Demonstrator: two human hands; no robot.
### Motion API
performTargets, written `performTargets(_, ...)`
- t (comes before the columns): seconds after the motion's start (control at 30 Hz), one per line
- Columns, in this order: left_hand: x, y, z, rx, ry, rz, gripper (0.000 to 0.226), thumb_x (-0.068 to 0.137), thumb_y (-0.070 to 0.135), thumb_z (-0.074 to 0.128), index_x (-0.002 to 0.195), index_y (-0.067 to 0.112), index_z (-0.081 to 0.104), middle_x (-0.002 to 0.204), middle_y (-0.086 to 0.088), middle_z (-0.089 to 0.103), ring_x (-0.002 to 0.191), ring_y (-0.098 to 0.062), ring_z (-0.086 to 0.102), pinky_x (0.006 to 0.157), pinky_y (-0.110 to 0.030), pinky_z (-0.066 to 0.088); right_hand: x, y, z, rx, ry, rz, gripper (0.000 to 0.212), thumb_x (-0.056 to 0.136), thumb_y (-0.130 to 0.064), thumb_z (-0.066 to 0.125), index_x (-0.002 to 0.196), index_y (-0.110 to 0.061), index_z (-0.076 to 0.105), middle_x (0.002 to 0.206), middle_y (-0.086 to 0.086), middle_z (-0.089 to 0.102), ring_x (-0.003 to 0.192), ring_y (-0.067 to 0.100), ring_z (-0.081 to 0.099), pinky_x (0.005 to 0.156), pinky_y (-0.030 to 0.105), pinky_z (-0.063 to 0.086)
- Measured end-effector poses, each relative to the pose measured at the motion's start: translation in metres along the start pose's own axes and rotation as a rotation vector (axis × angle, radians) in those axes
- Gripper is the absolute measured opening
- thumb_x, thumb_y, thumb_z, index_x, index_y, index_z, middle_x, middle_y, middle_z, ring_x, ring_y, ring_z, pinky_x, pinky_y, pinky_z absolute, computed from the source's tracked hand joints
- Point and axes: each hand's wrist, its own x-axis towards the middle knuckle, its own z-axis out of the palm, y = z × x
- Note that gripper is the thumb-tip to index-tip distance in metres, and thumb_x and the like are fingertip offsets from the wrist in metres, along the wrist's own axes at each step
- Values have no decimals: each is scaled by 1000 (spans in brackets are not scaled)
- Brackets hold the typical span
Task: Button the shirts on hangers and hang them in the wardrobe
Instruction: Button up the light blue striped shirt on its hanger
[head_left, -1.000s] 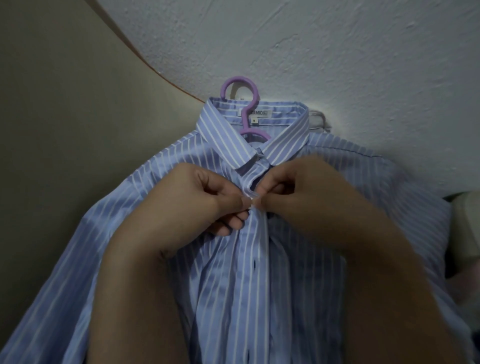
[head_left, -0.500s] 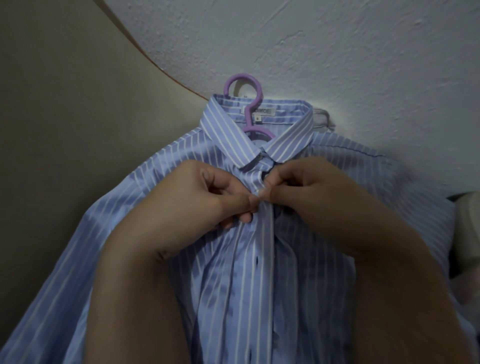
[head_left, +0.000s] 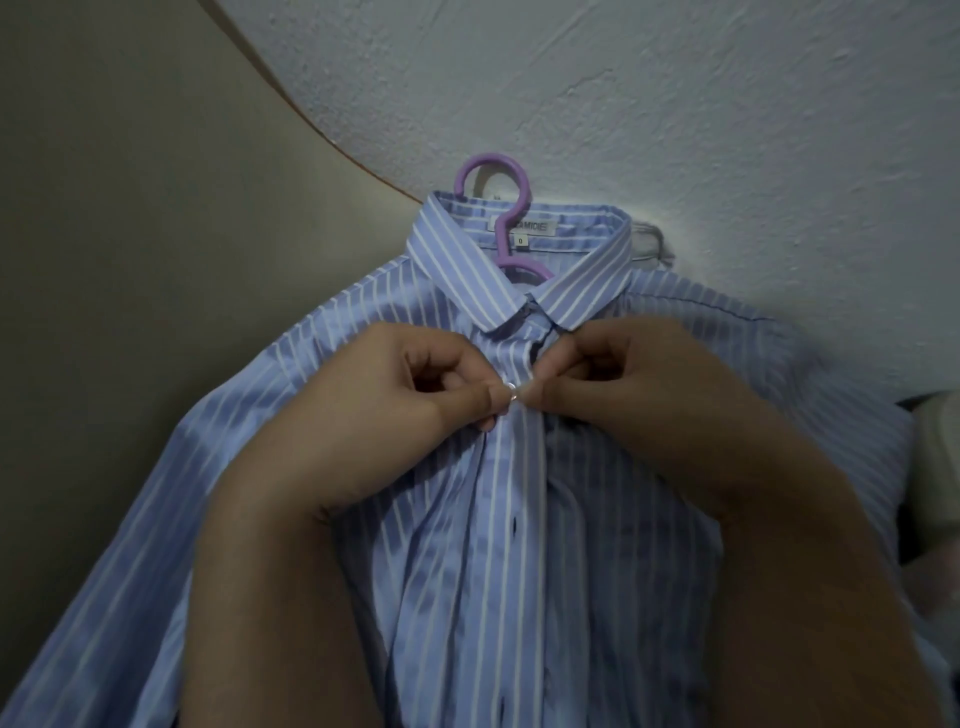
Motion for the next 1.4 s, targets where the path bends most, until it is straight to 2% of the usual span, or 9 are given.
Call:
performTargets(0.23,8,-11,12,-135,61,-112,20,94,8,64,80,4,78,70,-9,71,46,-7,47,41,-13,32,3,5,3,-53,19,64,19,86,-12,65,72,1,68,56,2,63,57,13,56,59,27,46)
performTargets(0.33,9,-12,14,-165,131,-131,22,92,7,62,76,3,76,67,-9,69,45,-13,48,40,-18,34,5,7,13,-132,111,45,36,78,-26,57,70,9,58,62,18,60,56,19,50,56,33,43)
performTargets(0.4,5,-10,18,-181,230,-140,22,91,6,62,73,3,75,64,-10,67,44,-15,48,44,-21,38,-3,11,22,-170,229,20,36,74,-31,52,72,4,56,64,17,57,59,26,50,60,39,44)
performTargets(0.5,-6,-12,26,-36,461,-43,22,86,21,63,66,12,68,61,-4,65,52,-15,53,54,-32,45,-26,13,32,-67,476,-94,14,79,-12,51,76,-12,65,64,-7,59,58,8,51,60,27,41)
performTargets(0.6,-39,-10,39,63,656,20,23,88,29,62,68,19,61,60,2,58,58,-15,55,62,-40,50,-60,10,34,-79,729,-246,20,81,-2,51,83,-14,67,80,-1,64,70,10,58,68,22,45)
performTargets(0.83,-87,4,77,231,405,-169,27,68,52,66,82,32,56,74,11,61,75,-8,60,71,-39,54,-91,38,52,-252,535,-138,22,74,-3,63,83,-22,67,84,-11,54,72,-4,54,71,10,40)
performTargets(1.03,-81,11,73,381,241,-204,45,57,61,67,84,31,48,82,9,57,81,-17,58,71,-41,52,-92,27,35,-124,275,-69,39,75,-1,80,70,-37,63,86,6,59,70,6,57,66,13,43)
performTargets(1.23,-93,0,57,-32,422,-202,16,86,18,69,70,14,65,65,3,62,61,-9,55,64,-28,45,-91,33,35,-111,249,-105,40,77,2,75,74,-37,68,85,5,56,68,6,52,71,13,43)
performTargets(1.4,-107,-11,53,-368,557,-216,7,91,13,73,85,14,77,82,-5,77,80,-19,70,78,-38,57,-91,28,35,-115,207,-7,35,83,1,67,74,-34,69,85,-2,51,67,7,48,76,21,45)
